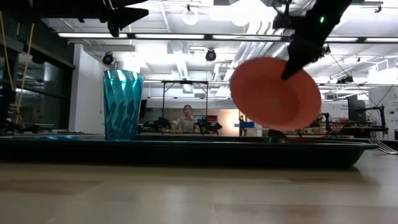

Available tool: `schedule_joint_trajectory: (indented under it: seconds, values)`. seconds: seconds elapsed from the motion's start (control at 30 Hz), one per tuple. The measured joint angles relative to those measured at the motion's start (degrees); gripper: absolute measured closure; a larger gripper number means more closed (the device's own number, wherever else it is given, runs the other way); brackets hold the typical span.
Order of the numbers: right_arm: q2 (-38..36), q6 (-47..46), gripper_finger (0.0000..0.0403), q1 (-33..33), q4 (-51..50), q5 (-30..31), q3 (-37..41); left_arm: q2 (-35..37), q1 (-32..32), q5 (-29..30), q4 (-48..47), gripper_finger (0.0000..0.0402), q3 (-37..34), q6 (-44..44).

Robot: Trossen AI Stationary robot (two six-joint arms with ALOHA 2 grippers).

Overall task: Pick and place plate/cup/fork/spoon on tray
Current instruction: Put the pink plate on the black tray to the right side of the blue cup

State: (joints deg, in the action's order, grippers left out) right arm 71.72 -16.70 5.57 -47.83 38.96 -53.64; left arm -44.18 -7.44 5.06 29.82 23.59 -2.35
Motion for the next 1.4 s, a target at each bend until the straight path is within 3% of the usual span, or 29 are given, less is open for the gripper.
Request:
schedule_joint_trajectory:
  seconds: [0.2, 0.3, 0.43, 0.63, 0.87, 1.2, 1.4]
  values:
    - [5.3, 4.2, 0.0402, 13.0, 11.1, 2.7, -1.6, 0.0, 0.0, 0.0, 0.3, 0.0188, 0.0, 0.2]
    - [12.1, 8.9, 0.0402, 17.9, 17.7, 2.4, -3.7, 0.0, 0.0, 0.0, 0.5, 0.0188, 0.0, 1.1]
    - [23.0, 12.8, 0.0402, 21.9, 18.1, 2.3, -10.6, 0.0, 0.0, 0.0, 0.5, 0.0188, 0.0, 1.1]
    - [37.0, 11.4, 0.0402, 23.1, 9.4, 2.7, -21.1, 0.0, 0.0, 0.0, 0.4, 0.0188, 0.0, 0.9]
    - [46.8, 12.3, 0.0402, 23.0, 9.0, 1.5, -28.6, 0.0, 0.0, 0.0, 0.4, 0.0188, 0.0, 0.9]
    - [48.2, 9.7, 0.0399, 22.6, 9.4, -1.4, -30.5, 0.0, 0.0, 0.0, 0.5, 0.0188, 0.0, 0.8]
    - [48.2, 8.6, 0.0328, 21.4, 9.4, -6.2, -30.5, 0.0, 0.0, 0.0, 0.5, 0.0188, 0.0, 0.4]
